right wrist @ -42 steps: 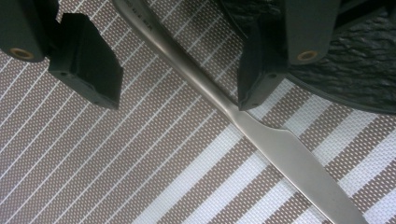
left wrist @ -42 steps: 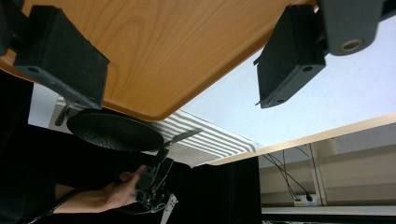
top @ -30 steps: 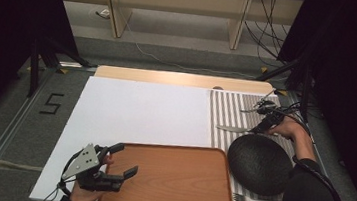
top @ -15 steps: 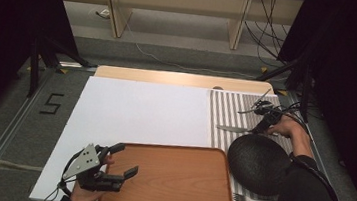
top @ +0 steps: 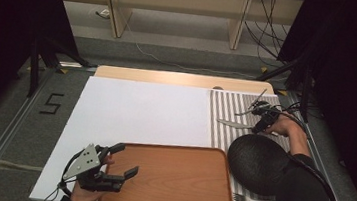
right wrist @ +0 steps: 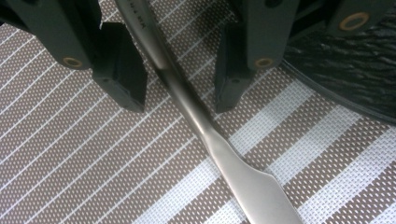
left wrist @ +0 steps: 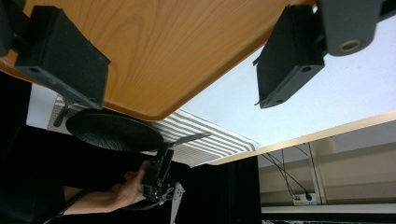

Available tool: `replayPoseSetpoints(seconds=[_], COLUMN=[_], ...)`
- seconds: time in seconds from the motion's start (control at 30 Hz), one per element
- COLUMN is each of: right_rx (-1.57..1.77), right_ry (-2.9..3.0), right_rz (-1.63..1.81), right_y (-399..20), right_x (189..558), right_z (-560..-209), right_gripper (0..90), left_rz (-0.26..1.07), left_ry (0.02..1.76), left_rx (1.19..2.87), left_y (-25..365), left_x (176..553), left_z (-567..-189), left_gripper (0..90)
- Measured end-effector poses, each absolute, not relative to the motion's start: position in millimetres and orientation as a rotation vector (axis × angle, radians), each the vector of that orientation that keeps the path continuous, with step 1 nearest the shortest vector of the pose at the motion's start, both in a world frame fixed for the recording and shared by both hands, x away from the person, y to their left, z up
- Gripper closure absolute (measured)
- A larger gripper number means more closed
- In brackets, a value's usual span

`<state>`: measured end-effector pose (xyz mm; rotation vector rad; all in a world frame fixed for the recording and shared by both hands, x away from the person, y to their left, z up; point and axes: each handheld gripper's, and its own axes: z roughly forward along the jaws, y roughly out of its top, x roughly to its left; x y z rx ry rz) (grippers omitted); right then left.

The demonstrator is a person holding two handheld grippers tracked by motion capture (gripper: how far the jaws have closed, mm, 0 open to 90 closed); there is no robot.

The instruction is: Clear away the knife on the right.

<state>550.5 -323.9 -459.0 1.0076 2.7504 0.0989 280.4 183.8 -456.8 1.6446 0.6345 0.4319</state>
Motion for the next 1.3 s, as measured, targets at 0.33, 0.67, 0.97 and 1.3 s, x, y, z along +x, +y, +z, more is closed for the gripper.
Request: replayPoseSetpoints(seconds=[0.33,0.67,0.97,1.3], right_rx=[0.964,0.908,0.833,0.671], right_ry=[2.774,2.808,2.822,2.818], right_rz=[0.077,0.034,-0.024,-0.070], right_y=[-317.4,-308.5,-301.5,-299.4], right_x=[549.5,549.3,549.1,548.0], right_z=[-458.7,-459.7,-460.3,-456.7], right_gripper=[66.5,76.8,80.2,80.7], left_rz=[0.432,0.434,0.440,0.437], left_ry=[0.635,0.636,0.633,0.635], left_rx=[1.647,1.646,1.646,1.647], left_y=[183.3,183.4,184.1,183.2], left_x=[280.7,280.6,279.7,280.7], left_z=[-457.2,-457.1,-456.8,-456.9], left_gripper=[16.9,17.0,17.2,17.2])
